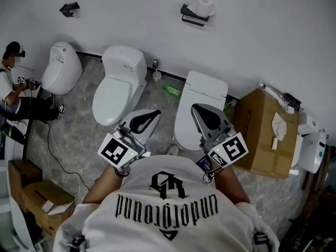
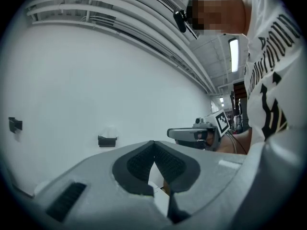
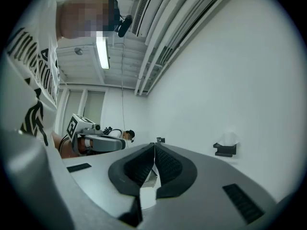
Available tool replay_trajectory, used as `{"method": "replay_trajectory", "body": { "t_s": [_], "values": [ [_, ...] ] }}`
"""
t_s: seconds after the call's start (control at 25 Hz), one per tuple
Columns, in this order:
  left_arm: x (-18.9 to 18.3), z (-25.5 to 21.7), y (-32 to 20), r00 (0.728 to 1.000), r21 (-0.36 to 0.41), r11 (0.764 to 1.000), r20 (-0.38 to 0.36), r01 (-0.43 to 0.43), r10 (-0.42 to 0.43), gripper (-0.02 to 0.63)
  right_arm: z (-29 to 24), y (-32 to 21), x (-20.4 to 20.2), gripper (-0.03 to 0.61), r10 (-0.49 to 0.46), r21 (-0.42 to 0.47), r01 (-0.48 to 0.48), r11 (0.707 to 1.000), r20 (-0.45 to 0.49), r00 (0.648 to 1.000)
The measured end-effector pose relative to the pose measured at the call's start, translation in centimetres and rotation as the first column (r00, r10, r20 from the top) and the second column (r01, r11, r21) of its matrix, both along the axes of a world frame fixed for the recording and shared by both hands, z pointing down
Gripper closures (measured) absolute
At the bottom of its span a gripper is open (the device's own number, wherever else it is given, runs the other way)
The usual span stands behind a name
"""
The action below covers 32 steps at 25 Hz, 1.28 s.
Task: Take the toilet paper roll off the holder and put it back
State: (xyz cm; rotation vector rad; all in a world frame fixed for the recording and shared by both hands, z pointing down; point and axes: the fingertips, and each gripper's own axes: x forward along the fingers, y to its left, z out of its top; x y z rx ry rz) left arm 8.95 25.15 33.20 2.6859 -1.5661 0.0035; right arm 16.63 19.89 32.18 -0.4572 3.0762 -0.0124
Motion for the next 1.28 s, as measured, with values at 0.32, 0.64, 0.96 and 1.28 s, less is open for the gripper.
{"method": "replay_trajectory", "body": {
  "t_s": [0.32, 0.64, 0.96, 1.28],
  "values": [
    [2.0, 0.1, -5.1, 1.000, 0.003, 1.000, 0.003, -0.029, 0.029, 0.601, 0.4, -4.8, 2.8, 0.563, 0.042, -0.014, -0.042, 0.999, -0.006, 0.999],
    [0.9, -0.9, -8.9, 0.999, 0.034, 0.999, -0.008, -0.040, 0.041, 0.601, 0.1, -8.2, 2.8, 0.563, 0.072, -0.002, -0.073, 0.997, -0.029, 0.997],
    [-1.7, -0.7, -13.8, 0.996, 0.041, 0.996, -0.017, -0.083, 0.084, 0.601, 0.3, -12.4, 0.9, 0.563, 0.144, 0.001, -0.144, 0.990, -0.041, 0.989],
    [-5.6, -0.8, -19.1, 0.992, 0.033, 0.992, -0.022, -0.126, 0.127, 0.601, 0.1, -17.4, -2.6, 0.563, 0.193, -0.006, -0.193, 0.981, -0.044, 0.980]
  ]
}}
